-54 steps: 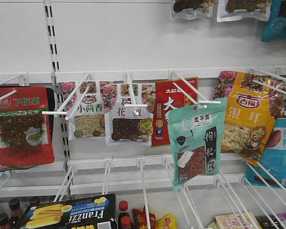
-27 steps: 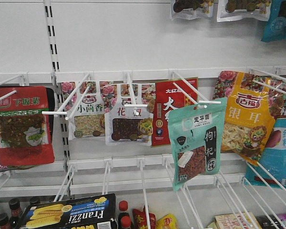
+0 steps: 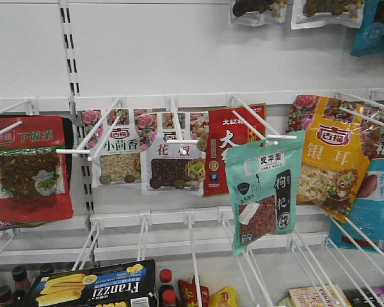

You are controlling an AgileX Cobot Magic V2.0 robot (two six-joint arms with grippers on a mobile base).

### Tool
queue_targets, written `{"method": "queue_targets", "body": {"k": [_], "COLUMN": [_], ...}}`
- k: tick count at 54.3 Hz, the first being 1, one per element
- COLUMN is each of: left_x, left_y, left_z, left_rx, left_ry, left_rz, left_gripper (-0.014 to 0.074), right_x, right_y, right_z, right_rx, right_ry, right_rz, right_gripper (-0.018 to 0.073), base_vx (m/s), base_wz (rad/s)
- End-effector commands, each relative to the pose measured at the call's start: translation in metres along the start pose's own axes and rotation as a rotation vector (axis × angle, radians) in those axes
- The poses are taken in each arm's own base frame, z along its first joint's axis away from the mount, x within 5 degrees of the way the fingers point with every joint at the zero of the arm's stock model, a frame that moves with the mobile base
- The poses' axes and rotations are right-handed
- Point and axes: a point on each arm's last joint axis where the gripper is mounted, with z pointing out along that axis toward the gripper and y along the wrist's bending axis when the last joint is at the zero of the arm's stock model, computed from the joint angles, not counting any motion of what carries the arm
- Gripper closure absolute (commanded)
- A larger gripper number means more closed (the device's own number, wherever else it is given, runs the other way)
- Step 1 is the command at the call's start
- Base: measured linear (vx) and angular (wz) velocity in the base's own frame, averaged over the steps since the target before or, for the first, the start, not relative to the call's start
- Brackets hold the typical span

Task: Pick snacks and fruit into basket
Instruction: 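Close the left gripper on the end of the black Franzzi box, then lift the black Franzzi box up off the shelf with the left gripper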

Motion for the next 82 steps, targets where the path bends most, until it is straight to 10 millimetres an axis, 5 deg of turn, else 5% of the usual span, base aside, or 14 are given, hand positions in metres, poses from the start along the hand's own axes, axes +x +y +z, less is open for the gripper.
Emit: {"method": "queue_targets", "body": {"k": [1,36,82], "left_x": [-0.001,-0.005,-0.014], "left_y": [-0.012,0.012,0.016], "left_z": [0.003,0.042,0.047], "left_rx": [0.079,0.142,0.171], "left_ry": [0.016,0.141,0.059], "left_rz": [-0.029,-0.219,-0.233], "left_gripper": [-0.0041,-0.0025,-0.0012], "right_x": [-0.006,-0.006,-0.006], "right_y": [-0.001,-0.001,-0.001], "right_z": [-0.001,-0.001,-0.001], "right_rx": [0.017,0.017,0.017], "right_ry": [-0.089,-0.089,-0.089], "right_rz": [-0.002,-0.002,-0.002], "right_gripper": [0.0569,0.0569,0.0569], "base_vx": [0.00,0.00,0.00], "base_wz": [0.00,0.00,0.00]}}
